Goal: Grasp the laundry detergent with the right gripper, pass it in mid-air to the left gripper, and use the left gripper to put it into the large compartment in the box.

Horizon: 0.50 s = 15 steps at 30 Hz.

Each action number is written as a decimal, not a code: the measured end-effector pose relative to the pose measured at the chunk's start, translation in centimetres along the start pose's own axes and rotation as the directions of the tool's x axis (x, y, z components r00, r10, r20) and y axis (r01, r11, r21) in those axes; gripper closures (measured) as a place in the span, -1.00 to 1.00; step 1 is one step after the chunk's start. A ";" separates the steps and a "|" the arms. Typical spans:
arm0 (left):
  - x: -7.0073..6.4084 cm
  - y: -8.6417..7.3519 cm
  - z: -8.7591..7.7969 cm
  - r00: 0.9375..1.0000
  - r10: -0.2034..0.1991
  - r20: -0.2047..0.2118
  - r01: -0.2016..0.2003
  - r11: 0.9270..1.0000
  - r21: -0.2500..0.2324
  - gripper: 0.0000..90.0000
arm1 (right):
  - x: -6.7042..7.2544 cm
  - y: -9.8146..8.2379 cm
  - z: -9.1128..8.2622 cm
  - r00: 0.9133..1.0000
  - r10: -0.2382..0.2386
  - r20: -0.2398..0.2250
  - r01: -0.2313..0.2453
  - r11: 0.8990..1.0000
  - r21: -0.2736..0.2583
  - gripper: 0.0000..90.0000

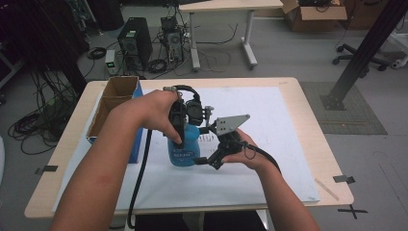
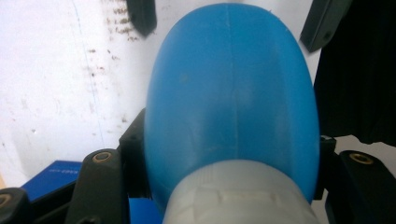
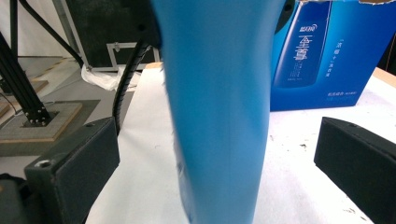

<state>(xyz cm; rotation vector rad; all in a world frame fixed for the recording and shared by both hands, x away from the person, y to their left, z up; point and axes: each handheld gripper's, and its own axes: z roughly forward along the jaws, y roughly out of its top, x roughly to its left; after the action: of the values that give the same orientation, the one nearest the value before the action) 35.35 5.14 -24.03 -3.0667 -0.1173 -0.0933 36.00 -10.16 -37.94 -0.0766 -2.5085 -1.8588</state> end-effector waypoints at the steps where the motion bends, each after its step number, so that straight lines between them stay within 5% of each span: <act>1: 0.0 -0.1 0.0 1.000 -0.006 0.002 0.006 1.000 0.000 -0.14 | 0.0 0.0 -0.2 1.000 -0.003 -0.001 0.003 1.000 0.001 -1.00; 15: 0.6 -1.2 -0.7 0.998 -0.061 -0.001 0.061 0.998 -0.016 -0.14 | -0.5 -0.3 -4.5 0.998 -0.001 0.059 -0.001 0.999 0.036 -1.00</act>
<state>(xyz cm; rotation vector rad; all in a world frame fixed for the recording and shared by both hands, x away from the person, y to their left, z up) 35.84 6.36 -23.21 -3.0796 -0.2118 -0.1000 36.38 -14.61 -36.95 -0.1323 -2.5794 -1.8371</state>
